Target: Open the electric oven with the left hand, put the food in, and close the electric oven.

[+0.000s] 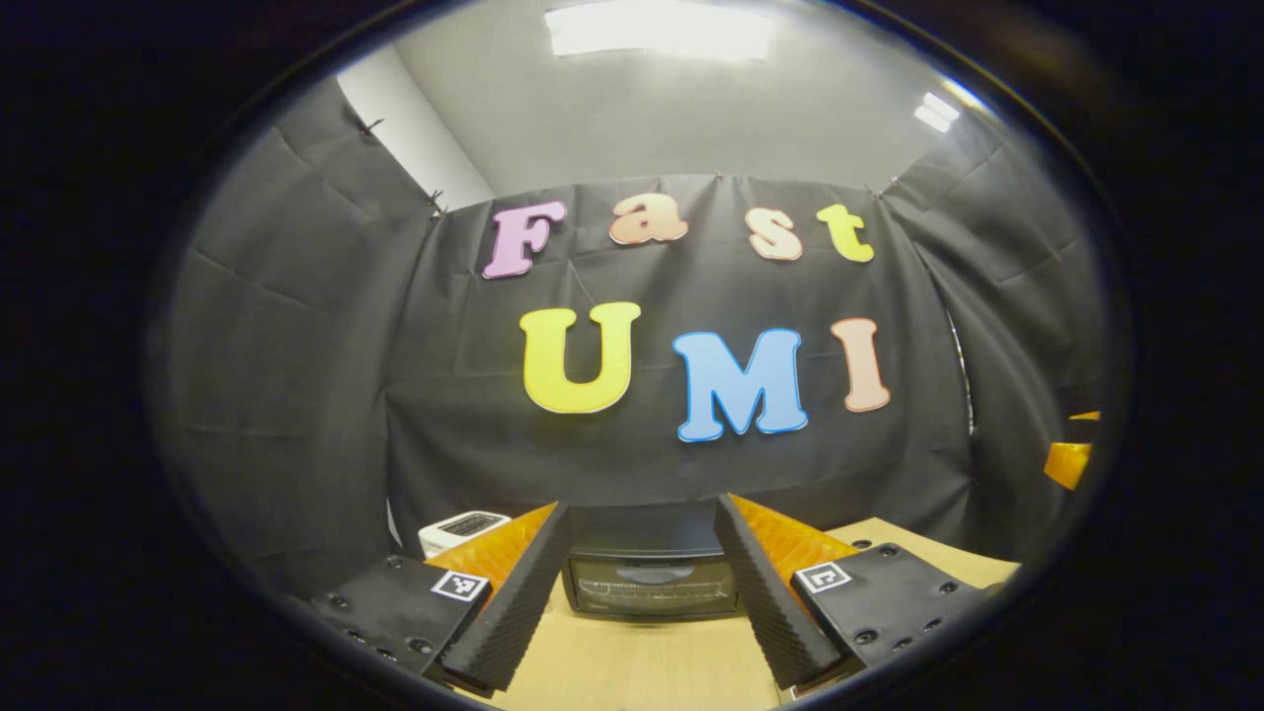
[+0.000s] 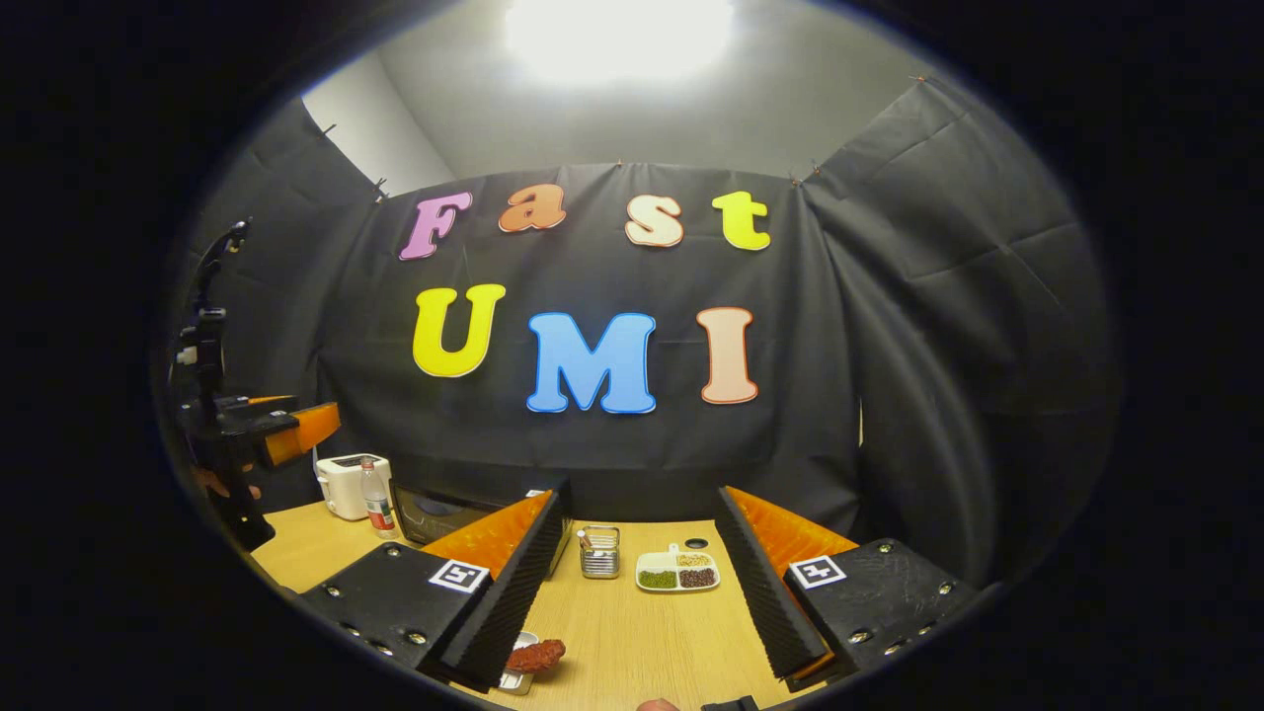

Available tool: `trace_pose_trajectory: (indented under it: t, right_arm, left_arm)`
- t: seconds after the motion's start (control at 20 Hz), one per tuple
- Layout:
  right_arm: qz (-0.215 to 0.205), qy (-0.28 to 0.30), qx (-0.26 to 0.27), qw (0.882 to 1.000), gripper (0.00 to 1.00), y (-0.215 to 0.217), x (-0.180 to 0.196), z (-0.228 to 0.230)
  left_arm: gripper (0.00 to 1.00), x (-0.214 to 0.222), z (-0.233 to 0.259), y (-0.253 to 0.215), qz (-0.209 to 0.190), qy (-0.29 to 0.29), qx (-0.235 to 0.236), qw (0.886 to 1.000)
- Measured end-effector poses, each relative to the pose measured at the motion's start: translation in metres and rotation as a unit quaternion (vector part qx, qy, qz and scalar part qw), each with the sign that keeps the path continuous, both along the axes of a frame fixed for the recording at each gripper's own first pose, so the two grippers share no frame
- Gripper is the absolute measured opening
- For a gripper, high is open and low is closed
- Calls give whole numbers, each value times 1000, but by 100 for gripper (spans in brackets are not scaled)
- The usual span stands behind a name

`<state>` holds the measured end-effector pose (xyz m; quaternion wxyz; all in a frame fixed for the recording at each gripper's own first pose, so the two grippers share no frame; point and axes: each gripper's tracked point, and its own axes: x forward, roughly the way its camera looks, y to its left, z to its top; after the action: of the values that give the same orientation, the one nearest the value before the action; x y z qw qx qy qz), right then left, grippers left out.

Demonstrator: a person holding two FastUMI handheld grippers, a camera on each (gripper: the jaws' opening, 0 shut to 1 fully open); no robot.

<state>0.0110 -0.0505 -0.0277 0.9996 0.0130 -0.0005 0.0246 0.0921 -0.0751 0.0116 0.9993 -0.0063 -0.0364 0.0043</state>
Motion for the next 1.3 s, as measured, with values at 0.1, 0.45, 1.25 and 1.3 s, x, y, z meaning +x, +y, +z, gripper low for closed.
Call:
trace_pose_trajectory:
  t: [0.1,0.45,1.25,1.3]
  right_arm:
    - [-19,1,-5,1000,95,-6,4,0]
    - [-78,20,11,997,95,-5,21,-8]
    - [-174,64,-9,983,95,-4,39,-27]
    - [-174,65,-13,982,95,-3,40,-27]
  left_arm:
    - [100,27,-6,0,-4,1,2,1000]
    - [100,111,-37,6,-25,19,-8,999]
    - [97,234,-195,-24,-76,142,-1,987]
    - [97,237,-205,-26,-77,150,-2,986]
